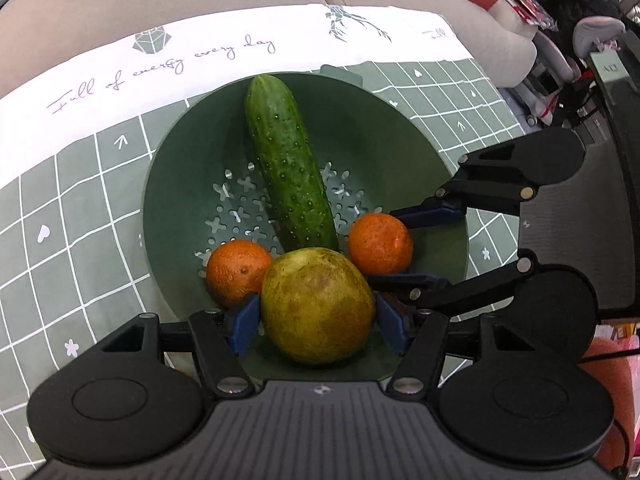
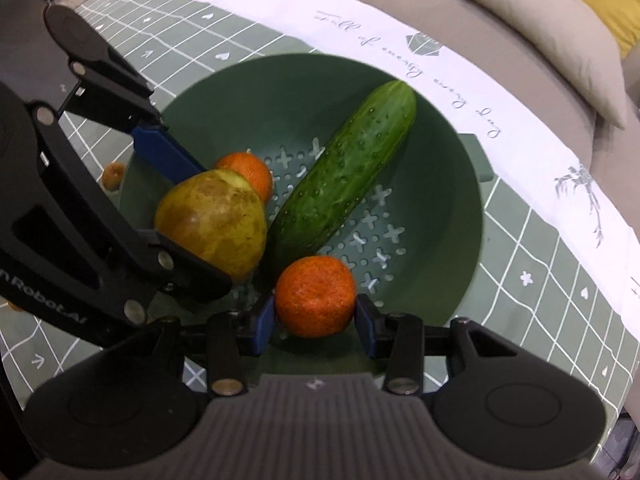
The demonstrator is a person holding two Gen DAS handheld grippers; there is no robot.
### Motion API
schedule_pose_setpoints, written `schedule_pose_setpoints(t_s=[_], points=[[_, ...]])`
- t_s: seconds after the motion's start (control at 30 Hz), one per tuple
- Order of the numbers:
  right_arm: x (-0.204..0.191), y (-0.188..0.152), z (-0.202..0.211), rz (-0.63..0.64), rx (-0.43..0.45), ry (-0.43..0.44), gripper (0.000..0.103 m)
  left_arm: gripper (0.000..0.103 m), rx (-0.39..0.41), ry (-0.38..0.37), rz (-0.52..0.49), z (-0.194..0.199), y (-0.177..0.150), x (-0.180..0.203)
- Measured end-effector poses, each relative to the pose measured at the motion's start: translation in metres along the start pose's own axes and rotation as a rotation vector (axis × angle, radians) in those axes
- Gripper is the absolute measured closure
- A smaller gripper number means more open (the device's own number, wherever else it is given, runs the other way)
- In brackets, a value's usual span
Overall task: Organize fruits
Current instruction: 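Open both tools to release the pear and orange, then withdraw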
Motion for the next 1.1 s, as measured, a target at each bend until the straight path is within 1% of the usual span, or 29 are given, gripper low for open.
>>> schedule_pose_setpoints(t_s=[0.1,0.27,0.53,0.6,0.63,0.67,0.7,0.9,0.97,1.1], points=[[0.0,0.0,-0.004,0.008,-0.003,0.017,0.063,0.031,-0.005,-0.005,0.002,-0.001,0.0,-0.002],[0.0,-0.001,-0.006,0.015,-0.003,0.032,0.063,0.03,-0.006,0.011,-0.016,-0.001,0.0,-0.001],[-0.002,-0.001,-0.003,0.011,-0.003,0.017,0.062,0.03,-0.01,0.016,-0.021,-0.003,0.0,0.002],[-0.002,-0.001,-0.001,0.015,0.0,0.011,0.061,0.026,-0.007,0.023,-0.019,-0.002,0.001,0.002],[-0.002,-0.001,0.0,0.015,0.002,0.008,0.054,0.023,0.001,0.011,-0.017,-0.001,0.001,0.003],[-0.002,0.0,0.003,0.009,0.006,0.006,0.05,0.019,0.011,0.001,-0.008,0.001,0.001,0.003],[-0.001,0.0,0.005,0.008,0.006,-0.001,0.05,0.018,0.022,-0.002,0.003,0.003,0.002,0.002],[-0.001,0.001,0.021,-0.003,0.028,-0.009,0.05,0.02,0.08,-0.003,0.033,0.02,0.0,-0.002],[-0.001,0.003,0.028,-0.006,0.036,-0.009,0.05,0.021,0.095,-0.004,0.027,0.026,0.0,0.002],[-0.004,0.006,0.043,-0.038,0.042,-0.012,0.05,0.026,0.111,0.022,-0.007,0.042,-0.003,0.009]])
Point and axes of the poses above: each gripper's, at about its wrist camera, not at the fingertips, and z roughly against the way its jaws point, x to its right, y to its top, the point moved 7 cm from there along -z, roughly the way its jaws point, and after that the axes turned 15 degrees about -y, right-handed, at the moved point
